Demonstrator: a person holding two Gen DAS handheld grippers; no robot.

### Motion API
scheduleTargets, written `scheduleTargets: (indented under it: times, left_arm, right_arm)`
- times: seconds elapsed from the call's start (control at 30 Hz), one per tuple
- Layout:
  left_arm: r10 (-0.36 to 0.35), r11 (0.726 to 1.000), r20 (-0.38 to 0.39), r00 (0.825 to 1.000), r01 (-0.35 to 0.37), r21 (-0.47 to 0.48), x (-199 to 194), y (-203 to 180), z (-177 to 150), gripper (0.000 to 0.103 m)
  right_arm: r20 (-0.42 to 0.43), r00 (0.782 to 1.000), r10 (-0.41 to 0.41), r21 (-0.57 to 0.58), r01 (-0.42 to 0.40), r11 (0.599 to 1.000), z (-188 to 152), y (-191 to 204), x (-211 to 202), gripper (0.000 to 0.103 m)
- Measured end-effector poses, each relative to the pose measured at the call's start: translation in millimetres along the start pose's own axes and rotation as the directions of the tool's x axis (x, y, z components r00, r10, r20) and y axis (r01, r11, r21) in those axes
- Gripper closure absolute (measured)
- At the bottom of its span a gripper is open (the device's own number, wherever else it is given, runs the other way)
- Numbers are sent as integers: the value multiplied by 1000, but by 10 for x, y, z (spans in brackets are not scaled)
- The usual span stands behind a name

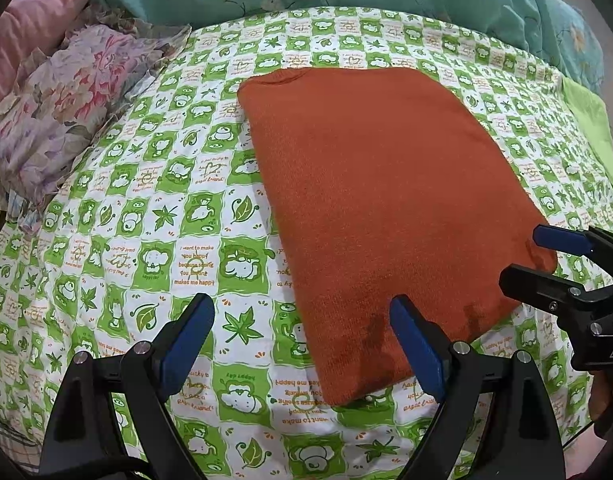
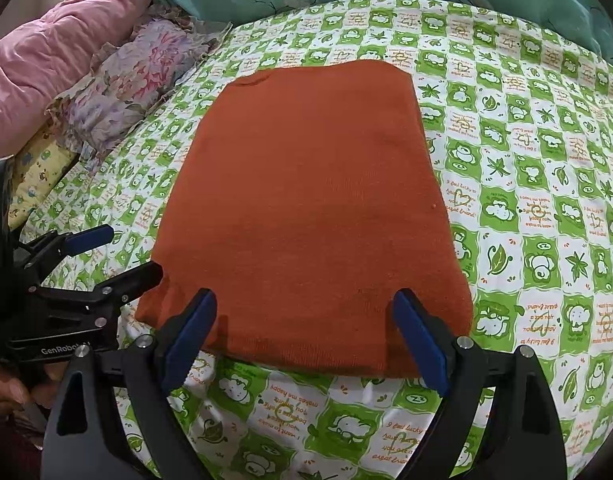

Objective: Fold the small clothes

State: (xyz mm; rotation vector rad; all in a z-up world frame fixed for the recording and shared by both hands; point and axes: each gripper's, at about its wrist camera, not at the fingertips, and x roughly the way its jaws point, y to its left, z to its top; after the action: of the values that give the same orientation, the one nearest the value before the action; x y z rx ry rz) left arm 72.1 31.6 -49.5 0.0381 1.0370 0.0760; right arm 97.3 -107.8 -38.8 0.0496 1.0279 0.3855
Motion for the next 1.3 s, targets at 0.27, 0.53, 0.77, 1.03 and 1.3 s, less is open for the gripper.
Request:
scheduleTargets:
  times: [0.27,0.53,0.77,1.03,1.3]
  left_arm:
    - [0,1000,1,1000,0,1,-1,-5,-2,13]
    - [-6,1000,2,1000,6,11,3,-3,12,13]
    - [-7,1000,4,1000,7,12,5,5,14,13]
    - [-7,1000,7,1000,7,16,7,9,19,13]
    - [-6,1000,14,1000,5,19,4,13,28,13]
  right_arm:
    - [3,1000,1,0,-1,1000,6,17,-7,13]
    - [3,1000,2,-2,-2,1000,11,12,-7,13]
    - [5,1000,2,1,-2,1000,29,4,-22,13]
    - [7,1000,4,1,-4,1000,33,-11,-28,13]
    - [11,1000,4,3,-4,1000,44,-21,-38,13]
